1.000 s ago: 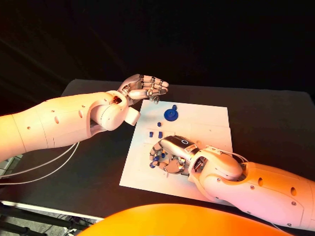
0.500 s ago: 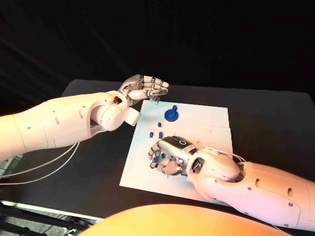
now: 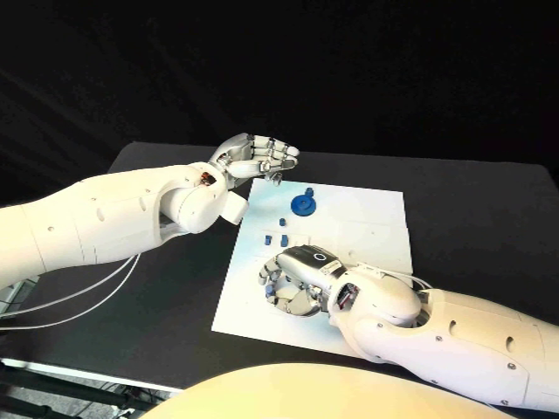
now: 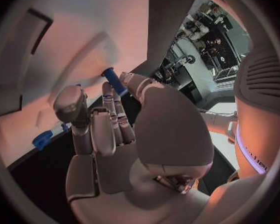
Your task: Assemble the parts on the task board
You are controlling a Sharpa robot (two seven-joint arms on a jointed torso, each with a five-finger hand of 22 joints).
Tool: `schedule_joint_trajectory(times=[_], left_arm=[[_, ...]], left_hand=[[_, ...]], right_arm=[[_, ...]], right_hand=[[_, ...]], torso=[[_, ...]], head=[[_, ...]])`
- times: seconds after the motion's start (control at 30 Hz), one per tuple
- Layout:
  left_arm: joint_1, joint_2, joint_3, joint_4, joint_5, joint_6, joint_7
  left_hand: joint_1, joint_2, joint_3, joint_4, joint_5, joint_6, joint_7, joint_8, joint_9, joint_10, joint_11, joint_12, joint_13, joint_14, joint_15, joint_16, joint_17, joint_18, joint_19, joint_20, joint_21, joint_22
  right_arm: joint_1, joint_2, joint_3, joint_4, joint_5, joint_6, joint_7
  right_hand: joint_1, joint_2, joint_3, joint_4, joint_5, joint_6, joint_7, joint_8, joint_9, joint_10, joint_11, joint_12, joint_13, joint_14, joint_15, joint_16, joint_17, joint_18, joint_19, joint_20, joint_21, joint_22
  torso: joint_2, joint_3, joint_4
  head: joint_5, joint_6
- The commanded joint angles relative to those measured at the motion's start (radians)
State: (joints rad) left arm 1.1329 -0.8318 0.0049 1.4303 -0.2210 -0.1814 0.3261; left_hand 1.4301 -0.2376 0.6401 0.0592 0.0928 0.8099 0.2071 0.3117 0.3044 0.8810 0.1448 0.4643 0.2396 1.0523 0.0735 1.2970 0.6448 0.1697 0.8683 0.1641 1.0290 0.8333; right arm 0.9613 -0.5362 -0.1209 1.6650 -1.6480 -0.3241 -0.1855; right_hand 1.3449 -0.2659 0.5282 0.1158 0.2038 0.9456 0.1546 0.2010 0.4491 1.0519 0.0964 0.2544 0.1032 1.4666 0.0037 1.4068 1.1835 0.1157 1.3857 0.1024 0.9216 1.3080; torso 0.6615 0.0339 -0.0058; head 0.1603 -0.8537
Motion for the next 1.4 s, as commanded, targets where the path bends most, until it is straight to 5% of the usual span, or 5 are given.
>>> schedule_joint_trajectory(times=[0.03, 0.6, 1.03, 1.2, 1.4], left_arm=[[0.001, 0.001, 0.0, 0.002, -0.001, 0.015, 0.003], [0.0, -0.004, 0.0, 0.003, -0.001, 0.019, 0.001], [0.0, -0.008, -0.008, 0.0, 0.007, 0.011, 0.005], [-0.001, -0.003, -0.011, -0.003, 0.011, 0.012, 0.005], [-0.002, -0.002, -0.014, -0.005, 0.012, 0.013, 0.005]], left_hand=[[-0.004, 0.004, -0.008, 0.0, -0.005, -0.006, 0.001, 0.007, -0.001, -0.007, 0.001, 0.006, -0.001, -0.006, 0.001, 0.006, -0.001, 0.015, -0.003, 0.006, -0.005, -0.001], [-0.004, 0.005, -0.011, 0.001, -0.005, -0.009, 0.001, 0.01, 0.0, -0.012, 0.002, 0.01, -0.001, -0.01, 0.002, 0.006, -0.006, 0.015, -0.003, 0.007, -0.006, -0.002], [-0.007, 0.004, -0.013, 0.003, -0.005, -0.01, 0.002, 0.012, 0.0, -0.016, 0.003, 0.01, -0.001, -0.012, 0.002, 0.006, -0.007, 0.015, -0.003, 0.008, -0.007, -0.002], [-0.009, 0.004, -0.015, 0.004, -0.005, -0.011, 0.002, 0.012, 0.0, -0.017, 0.003, 0.011, -0.001, -0.013, 0.003, 0.006, -0.009, 0.015, -0.004, 0.008, -0.007, -0.002], [-0.009, 0.004, -0.015, 0.004, -0.005, -0.011, 0.002, 0.012, 0.0, -0.017, 0.003, 0.011, -0.001, -0.013, 0.003, 0.006, -0.009, 0.015, -0.004, 0.008, -0.007, -0.002]], right_arm=[[-0.001, -0.002, 0.0, 0.002, -0.022, 0.005, -0.007], [0.024, -0.137, 0.014, 0.108, 0.055, -0.092, 0.075], [0.165, -0.448, 0.024, 0.185, 0.624, -0.102, 0.079], [0.17, -0.524, 0.015, 0.204, 0.639, -0.038, -0.002], [0.145, -0.572, 0.008, 0.244, 0.494, 0.041, -0.141]], right_hand=[[0.004, -0.003, -0.011, 0.0, 0.0, -0.006, 0.001, -0.005, -0.001, -0.02, 0.002, -0.005, -0.003, 0.024, 0.01, 0.002, -0.009, -0.007, -0.005, 0.007, -0.017, 0.084], [0.211, 0.063, -0.494, 0.162, 0.039, -0.069, -0.011, -0.08, -0.037, -0.272, 0.029, 0.143, -0.027, -0.047, 0.034, -0.083, -0.188, 0.03, -0.075, 0.032, -0.314, -0.011], [0.158, 0.114, -0.485, 0.172, 0.021, 0.023, -0.018, -0.039, -0.031, 0.139, -0.047, 0.381, 0.075, 0.003, -0.026, -0.054, -0.113, 0.008, 0.003, -0.017, -0.154, 0.036], [0.043, 0.144, -0.495, 0.172, 0.033, 0.043, -0.046, 0.03, -0.003, 0.324, -0.068, 1.061, 0.989, 0.055, -0.045, 0.059, 0.105, -0.028, 0.068, -0.039, 0.079, 0.125], [-0.073, 0.186, -0.558, 0.177, 0.035, 0.037, -0.05, 0.082, 0.029, 0.396, -0.071, 1.188, 1.224, 0.074, -0.047, 0.109, 0.225, -0.042, 0.089, -0.041, 0.179, 0.162]], torso=[[0.0, 0.0011, -0.0006], [-0.001, -0.0003, -0.0006], [-0.021, -0.0076, -0.0177], [-0.029, -0.0076, -0.0273], [-0.032, -0.0089, -0.0321]], head=[[0.0, -0.001], [-0.03, 0.013], [-0.112, 0.025], [-0.134, 0.024], [-0.144, 0.019]])
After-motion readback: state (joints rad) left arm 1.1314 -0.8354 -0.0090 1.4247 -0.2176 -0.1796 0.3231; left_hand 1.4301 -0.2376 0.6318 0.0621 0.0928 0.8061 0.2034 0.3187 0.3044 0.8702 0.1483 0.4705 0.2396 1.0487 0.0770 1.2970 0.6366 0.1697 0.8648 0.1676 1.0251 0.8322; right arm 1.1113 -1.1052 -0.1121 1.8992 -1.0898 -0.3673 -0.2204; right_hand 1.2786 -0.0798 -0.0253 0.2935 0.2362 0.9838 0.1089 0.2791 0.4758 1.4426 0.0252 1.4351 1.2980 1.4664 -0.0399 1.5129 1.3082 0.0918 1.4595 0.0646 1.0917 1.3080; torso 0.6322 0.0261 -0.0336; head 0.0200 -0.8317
